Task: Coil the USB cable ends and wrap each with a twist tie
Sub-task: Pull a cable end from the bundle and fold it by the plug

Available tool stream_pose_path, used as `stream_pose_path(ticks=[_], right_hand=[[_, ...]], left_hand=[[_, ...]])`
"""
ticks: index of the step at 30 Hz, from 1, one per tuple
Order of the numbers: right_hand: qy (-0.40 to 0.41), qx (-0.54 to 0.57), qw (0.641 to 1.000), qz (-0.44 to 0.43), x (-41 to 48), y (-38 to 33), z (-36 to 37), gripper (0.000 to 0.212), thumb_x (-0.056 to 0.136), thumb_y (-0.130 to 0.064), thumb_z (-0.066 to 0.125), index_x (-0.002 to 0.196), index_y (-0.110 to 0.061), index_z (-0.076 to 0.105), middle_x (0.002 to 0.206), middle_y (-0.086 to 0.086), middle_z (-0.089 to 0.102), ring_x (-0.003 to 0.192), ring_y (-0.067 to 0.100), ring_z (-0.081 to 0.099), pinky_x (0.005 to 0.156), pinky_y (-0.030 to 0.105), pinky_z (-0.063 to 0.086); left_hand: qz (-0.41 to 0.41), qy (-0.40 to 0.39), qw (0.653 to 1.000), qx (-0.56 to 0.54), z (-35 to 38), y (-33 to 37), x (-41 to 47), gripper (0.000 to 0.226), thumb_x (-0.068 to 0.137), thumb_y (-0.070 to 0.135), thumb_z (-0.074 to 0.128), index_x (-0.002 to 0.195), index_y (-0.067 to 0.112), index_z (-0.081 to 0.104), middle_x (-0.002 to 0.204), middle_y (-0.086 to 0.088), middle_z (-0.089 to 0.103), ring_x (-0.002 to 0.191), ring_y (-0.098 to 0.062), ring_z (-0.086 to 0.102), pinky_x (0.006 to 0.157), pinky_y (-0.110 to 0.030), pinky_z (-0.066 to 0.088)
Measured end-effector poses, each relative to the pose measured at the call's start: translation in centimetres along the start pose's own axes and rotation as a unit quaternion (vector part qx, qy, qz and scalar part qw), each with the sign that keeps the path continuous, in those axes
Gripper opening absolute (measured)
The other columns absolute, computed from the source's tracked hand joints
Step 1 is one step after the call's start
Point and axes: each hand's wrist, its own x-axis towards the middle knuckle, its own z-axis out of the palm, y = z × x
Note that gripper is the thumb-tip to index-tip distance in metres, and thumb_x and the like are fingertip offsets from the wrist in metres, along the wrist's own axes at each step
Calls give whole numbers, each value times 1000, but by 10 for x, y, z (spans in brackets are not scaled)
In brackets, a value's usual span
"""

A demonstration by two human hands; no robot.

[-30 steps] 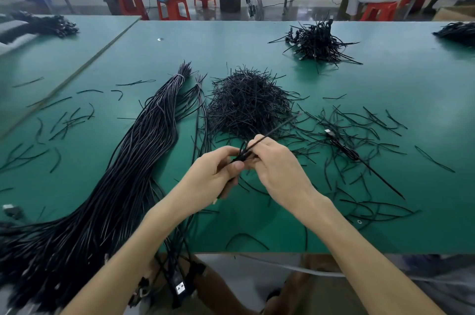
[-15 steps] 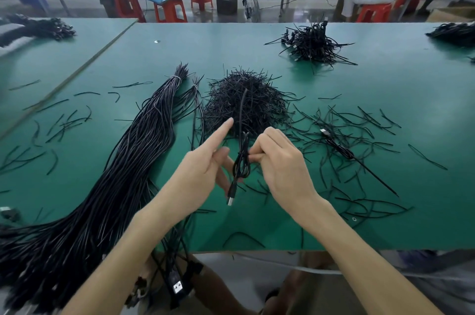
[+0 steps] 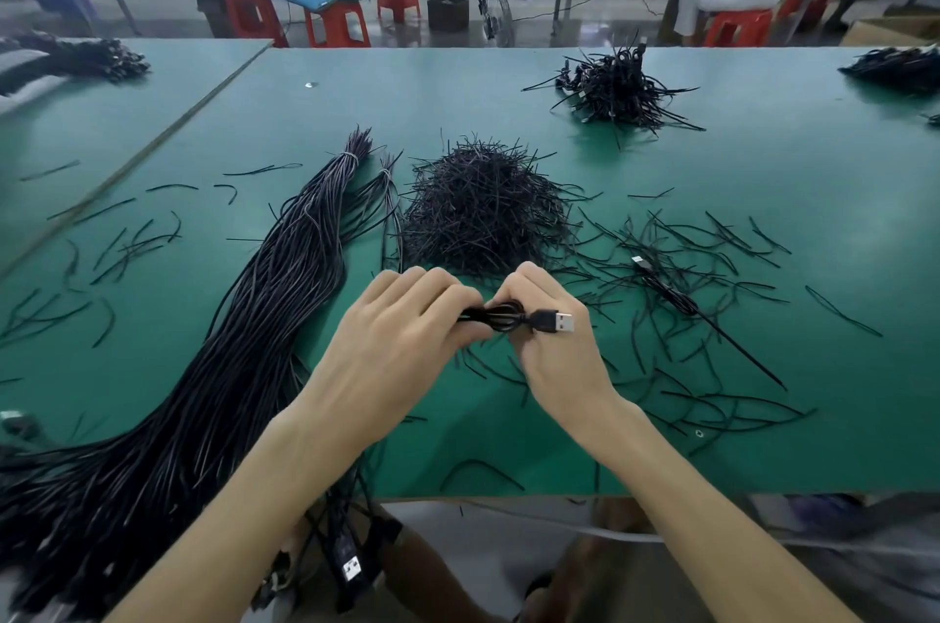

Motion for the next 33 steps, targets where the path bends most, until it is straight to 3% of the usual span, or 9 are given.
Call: stream_pose_path(ticks=[4, 7, 13, 18, 22, 24, 27, 29, 33], right_hand=[[25, 32, 998, 38, 0, -4, 2, 22, 84, 4, 58, 74, -13, 49, 78, -11, 42, 70, 9, 40, 64, 17, 31], [46, 26, 998, 42, -1, -7, 3, 27, 82, 13, 62, 76, -13, 59, 79, -12, 52, 76, -6, 54, 70, 3, 41], [3, -33, 999, -14, -2, -15, 4, 28, 87, 9, 53, 76, -16, 53, 80, -11, 49, 72, 5, 50, 67, 19, 43], [-23, -250, 953, -169, 2, -16, 5, 21, 93, 0, 61, 74, -8, 54, 75, 5, 51, 70, 24, 49, 62, 35, 47], [-26, -261, 953, -150, -3, -13, 3, 26, 83, 13, 68, 74, -7, 53, 75, 8, 49, 69, 27, 48, 58, 37, 45], [-21, -235, 964, -125, -6, -11, -2, 27, 77, 18, 63, 75, -6, 52, 77, 9, 48, 71, 27, 46, 58, 37, 42], [1, -188, 976, -106, -5, -12, -7, 18, 77, 12, 49, 77, -6, 52, 79, 6, 47, 73, 25, 44, 59, 33, 39], [5, -178, 980, -89, -4, -15, -6, 20, 76, 15, 51, 77, -5, 53, 79, 5, 48, 74, 26, 46, 59, 35, 41], [11, -165, 984, -72, -9, -13, 2, 20, 85, 13, 60, 75, -4, 54, 77, 6, 48, 72, 22, 45, 59, 32, 39]], left_hand=[[-56, 4, 998, 11, 4, 11, 1, 35, 104, 37, 47, 98, 9, 66, 89, -1, 64, 75, -23, 60, 71, -39, 50], [-96, 14, 995, 3, 6, 17, 2, 33, 106, 34, 45, 94, 9, 64, 85, 1, 63, 66, -19, 56, 68, -33, 45], [-235, -33, 971, -41, 6, 19, 2, 36, 105, 36, 40, 82, 13, 53, 67, 4, 57, 54, -26, 51, 51, -36, 34], [-340, -106, 932, -63, 7, 17, 0, 33, 106, 45, 40, 88, 19, 52, 67, 4, 61, 65, -29, 58, 61, -41, 45], [-397, -152, 856, -294, -2, 8, 6, 22, 106, 46, 44, 106, 25, 52, 72, 0, 75, 62, -22, 69, 66, -37, 55], [-356, -159, 813, -433, -9, 2, 8, 21, 110, 33, 39, 113, 22, 56, 80, -4, 77, 64, -26, 73, 67, -40, 57], [-218, -202, 849, -438, -14, -7, 4, 27, 108, 7, 45, 126, 20, 60, 91, 6, 77, 79, -18, 75, 74, -34, 58], [-203, -197, 867, -411, -12, -11, 4, 33, 101, 2, 58, 126, 23, 63, 86, 9, 73, 78, -12, 71, 73, -28, 56], [-172, -173, 950, -196, -6, -13, 3, 22, 94, 43, 65, 115, 40, 69, 81, 11, 52, 72, -10, 53, 64, -28, 45]])
